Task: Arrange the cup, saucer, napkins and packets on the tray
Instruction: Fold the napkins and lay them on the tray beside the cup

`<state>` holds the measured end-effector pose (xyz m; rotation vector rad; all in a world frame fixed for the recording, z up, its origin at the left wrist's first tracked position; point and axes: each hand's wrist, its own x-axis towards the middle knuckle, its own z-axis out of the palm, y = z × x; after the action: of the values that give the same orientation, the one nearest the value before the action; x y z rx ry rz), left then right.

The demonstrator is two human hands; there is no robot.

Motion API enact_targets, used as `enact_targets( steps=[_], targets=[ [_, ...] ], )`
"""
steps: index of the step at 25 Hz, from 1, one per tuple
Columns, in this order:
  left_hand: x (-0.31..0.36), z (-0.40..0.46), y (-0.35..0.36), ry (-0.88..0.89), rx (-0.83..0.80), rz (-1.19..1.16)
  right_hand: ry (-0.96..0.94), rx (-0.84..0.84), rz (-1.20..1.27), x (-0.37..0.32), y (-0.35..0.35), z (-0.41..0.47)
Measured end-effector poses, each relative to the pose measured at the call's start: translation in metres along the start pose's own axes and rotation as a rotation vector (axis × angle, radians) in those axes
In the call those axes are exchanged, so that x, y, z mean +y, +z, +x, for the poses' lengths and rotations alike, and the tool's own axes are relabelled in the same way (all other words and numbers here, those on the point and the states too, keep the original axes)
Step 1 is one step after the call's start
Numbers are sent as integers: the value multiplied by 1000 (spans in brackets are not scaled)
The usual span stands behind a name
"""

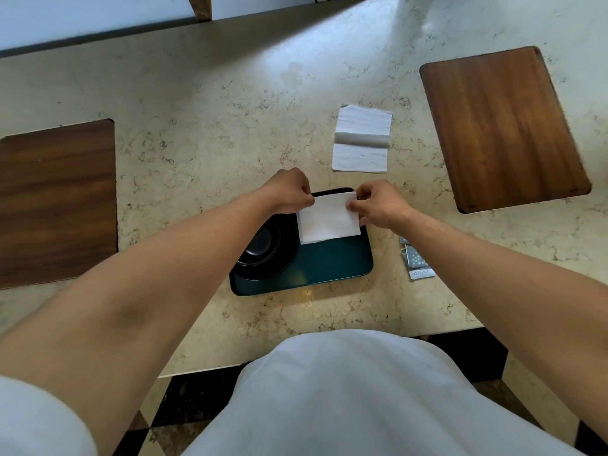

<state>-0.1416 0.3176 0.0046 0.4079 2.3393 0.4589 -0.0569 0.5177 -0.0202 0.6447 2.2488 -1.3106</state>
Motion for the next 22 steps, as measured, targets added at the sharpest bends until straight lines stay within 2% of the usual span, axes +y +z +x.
enact_targets(
  steps=[10, 16, 22],
  targets=[
    [-4, -2, -3, 37, 14, 113, -114, 105, -285, -4, 3, 0],
    [-7, -1, -7, 23, 26, 41, -64, 84, -171, -5, 0, 3],
    [-9, -1, -10, 39, 13, 25, -47, 65, -166, -10, 0, 2]
  ],
)
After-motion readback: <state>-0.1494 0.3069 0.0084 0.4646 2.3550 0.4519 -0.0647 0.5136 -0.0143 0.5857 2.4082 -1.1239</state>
